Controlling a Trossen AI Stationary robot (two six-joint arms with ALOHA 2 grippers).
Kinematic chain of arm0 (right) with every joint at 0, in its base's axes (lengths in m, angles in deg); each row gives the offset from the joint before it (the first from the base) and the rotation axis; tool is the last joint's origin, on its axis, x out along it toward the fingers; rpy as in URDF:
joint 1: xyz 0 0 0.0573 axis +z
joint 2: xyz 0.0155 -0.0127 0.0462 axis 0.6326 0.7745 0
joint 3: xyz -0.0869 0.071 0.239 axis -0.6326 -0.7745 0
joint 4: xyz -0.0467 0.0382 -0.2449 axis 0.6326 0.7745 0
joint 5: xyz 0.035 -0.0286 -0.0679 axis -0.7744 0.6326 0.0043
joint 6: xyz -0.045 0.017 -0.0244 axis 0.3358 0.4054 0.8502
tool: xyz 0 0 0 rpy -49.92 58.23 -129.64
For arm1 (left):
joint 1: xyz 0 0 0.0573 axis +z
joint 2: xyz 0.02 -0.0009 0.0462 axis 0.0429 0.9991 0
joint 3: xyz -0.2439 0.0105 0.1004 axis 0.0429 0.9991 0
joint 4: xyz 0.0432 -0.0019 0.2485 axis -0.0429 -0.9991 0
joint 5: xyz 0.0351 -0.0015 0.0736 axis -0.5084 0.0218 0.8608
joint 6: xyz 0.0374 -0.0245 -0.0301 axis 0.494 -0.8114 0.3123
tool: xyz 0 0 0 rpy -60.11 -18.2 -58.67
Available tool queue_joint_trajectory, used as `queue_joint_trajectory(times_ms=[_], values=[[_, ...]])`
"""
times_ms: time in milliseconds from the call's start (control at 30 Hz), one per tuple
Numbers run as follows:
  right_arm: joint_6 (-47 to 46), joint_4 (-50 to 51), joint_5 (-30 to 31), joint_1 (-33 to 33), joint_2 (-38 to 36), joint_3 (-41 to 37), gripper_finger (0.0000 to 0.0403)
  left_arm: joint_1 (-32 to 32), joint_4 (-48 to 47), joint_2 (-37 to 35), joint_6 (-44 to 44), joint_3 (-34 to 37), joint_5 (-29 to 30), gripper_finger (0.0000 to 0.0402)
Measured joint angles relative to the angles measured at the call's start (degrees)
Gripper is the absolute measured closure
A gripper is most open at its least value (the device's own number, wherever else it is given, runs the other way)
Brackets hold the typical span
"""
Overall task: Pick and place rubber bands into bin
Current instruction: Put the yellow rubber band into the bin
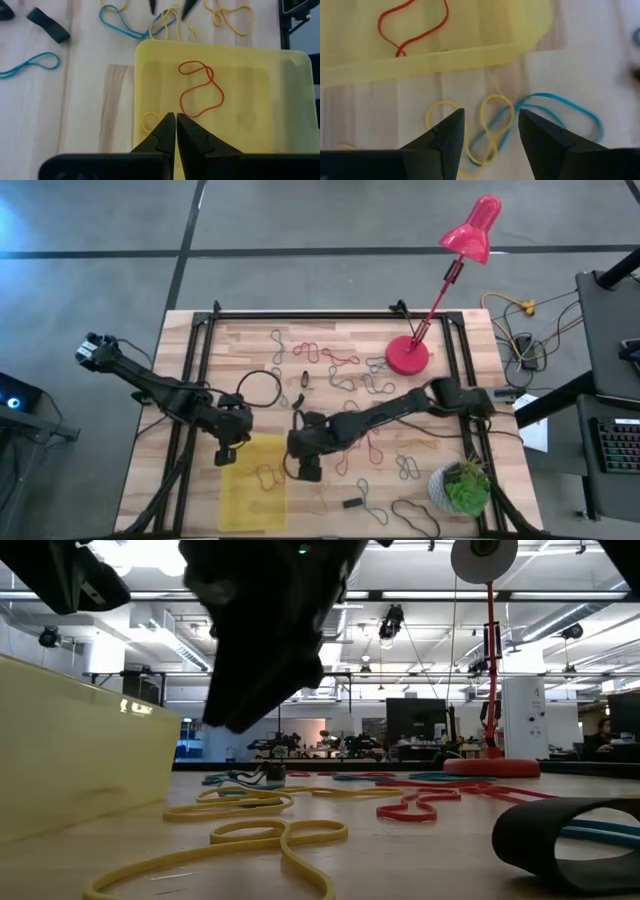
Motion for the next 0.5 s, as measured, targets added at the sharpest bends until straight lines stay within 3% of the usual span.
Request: queue_joint_trajectory(times_ms=[200, 500], values=[[-2.11, 6.42, 2.20, -0.19, 5.81, 6.61, 0.0249, -0.22, 0.32, -0.54, 0.00, 0.22, 0.43, 0.0401], [-1.46, 6.18, 0.62, -0.92, 6.53, 4.99, 0.0293, -0.20, 0.78, 0.07, 1.70, 0.31, 1.57, 0.0401]])
